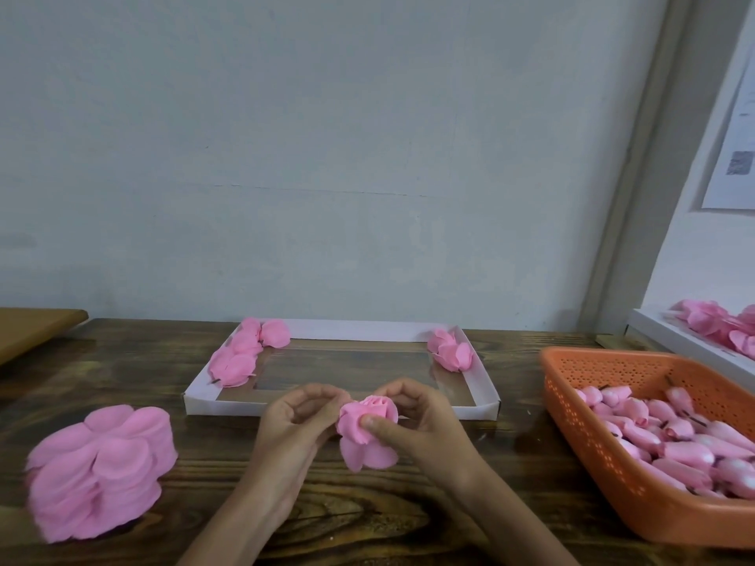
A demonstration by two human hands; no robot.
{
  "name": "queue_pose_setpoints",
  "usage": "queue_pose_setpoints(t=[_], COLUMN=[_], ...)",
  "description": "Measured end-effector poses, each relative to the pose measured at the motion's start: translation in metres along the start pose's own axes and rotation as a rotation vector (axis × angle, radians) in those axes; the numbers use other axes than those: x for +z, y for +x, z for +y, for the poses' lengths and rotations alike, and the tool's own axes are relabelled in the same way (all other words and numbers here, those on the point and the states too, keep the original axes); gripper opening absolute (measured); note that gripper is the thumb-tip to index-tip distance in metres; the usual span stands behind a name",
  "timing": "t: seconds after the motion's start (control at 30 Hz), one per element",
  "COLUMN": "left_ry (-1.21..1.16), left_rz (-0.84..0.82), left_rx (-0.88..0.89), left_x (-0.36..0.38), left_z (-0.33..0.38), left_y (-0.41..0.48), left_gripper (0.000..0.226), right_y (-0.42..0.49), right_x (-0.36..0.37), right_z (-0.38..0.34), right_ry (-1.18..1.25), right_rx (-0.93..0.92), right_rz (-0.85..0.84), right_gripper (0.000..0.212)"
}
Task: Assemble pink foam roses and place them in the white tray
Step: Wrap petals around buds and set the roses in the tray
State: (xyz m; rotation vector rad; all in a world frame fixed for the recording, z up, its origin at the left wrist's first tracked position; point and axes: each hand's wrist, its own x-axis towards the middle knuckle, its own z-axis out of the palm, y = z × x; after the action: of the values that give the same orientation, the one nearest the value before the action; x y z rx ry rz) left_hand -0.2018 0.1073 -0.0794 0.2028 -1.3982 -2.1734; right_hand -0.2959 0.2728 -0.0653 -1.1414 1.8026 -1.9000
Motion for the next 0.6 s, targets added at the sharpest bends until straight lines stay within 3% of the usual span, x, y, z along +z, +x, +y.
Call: queue_pose_setpoints(t=[0.1, 0.23, 0.3, 0.47, 0.6], left_ry=[-0.029, 0.402, 0.493, 0.214, 0.131], left_rz=[-0.025, -0.136, -0.145, 0.017, 0.018], left_rx=[0.032, -0.002, -0.059, -0.128, -0.122], left_x=[0.001, -0.005, -0.006, -0.006, -0.004], left_z=[0.002, 0.001, -0.004, -0.006, -0.003], left_y=[0.000, -0.002, -0.002, 0.002, 0.002], left_gripper=[0.028, 0.039, 0.034, 0.044, 0.037], right_y=[0.002, 0.003, 0.004, 0.003, 0.000], right_x=[-0.005, -0.010, -0.012, -0.016, -0.014], right_z=[0.001, 0.001, 0.001, 0.000, -0.006], right_ry=[0.056, 0.208, 0.240, 0.193, 0.105], right_rx=[-0.001, -0.022, -0.017, -0.006, 0.008], right_rz=[0.050, 0.114, 0.104, 0.011, -0.054], right_gripper=[0.018, 0.021, 0.023, 0.021, 0.013])
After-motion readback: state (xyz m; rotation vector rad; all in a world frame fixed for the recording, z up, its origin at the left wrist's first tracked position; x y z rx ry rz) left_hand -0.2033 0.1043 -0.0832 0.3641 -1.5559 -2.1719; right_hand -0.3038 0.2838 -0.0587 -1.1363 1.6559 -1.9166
